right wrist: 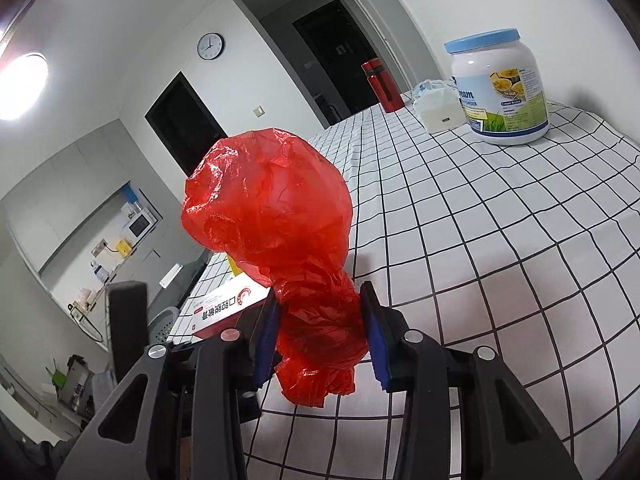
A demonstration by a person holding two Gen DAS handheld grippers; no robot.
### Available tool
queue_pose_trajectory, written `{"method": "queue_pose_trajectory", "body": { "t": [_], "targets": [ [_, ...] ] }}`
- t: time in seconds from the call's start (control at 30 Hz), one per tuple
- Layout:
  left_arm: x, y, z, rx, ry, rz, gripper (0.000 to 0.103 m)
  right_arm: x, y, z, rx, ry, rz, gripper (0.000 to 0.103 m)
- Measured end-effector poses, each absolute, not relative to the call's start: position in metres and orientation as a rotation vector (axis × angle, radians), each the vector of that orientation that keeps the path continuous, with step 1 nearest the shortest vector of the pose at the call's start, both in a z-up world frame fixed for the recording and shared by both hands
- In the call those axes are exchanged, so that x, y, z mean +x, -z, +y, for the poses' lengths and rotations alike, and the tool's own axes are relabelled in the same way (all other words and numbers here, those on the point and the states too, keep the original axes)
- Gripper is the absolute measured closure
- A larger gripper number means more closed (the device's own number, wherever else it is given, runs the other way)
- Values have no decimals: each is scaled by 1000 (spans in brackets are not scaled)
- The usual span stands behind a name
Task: Collect trash
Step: 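Grasp the pink snack wrapper with the left gripper while right holds bag, then carry bag and wrapper over the basket and open both grippers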
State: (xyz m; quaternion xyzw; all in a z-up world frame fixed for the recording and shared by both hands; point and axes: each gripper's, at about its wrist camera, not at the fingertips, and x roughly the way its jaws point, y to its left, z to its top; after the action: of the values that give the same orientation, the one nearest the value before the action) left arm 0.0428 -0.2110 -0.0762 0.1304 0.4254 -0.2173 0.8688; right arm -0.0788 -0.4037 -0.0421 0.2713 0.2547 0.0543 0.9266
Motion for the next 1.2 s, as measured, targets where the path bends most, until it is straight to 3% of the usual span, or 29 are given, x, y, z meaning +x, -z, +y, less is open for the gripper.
{"method": "queue_pose_trajectory", "body": {
  "t": [0.33, 0.4, 1.2],
  "targets": [
    [40, 78, -216, 254, 524, 928, 73, -78, 44, -404, 559, -109, 528, 65],
    [34, 76, -213, 245, 531, 929, 78, -77, 45, -403, 557, -108, 531, 65],
    [2, 21, -96, 76, 393, 803, 81, -64, 35, -336, 486, -158, 607, 65]
  ]
}}
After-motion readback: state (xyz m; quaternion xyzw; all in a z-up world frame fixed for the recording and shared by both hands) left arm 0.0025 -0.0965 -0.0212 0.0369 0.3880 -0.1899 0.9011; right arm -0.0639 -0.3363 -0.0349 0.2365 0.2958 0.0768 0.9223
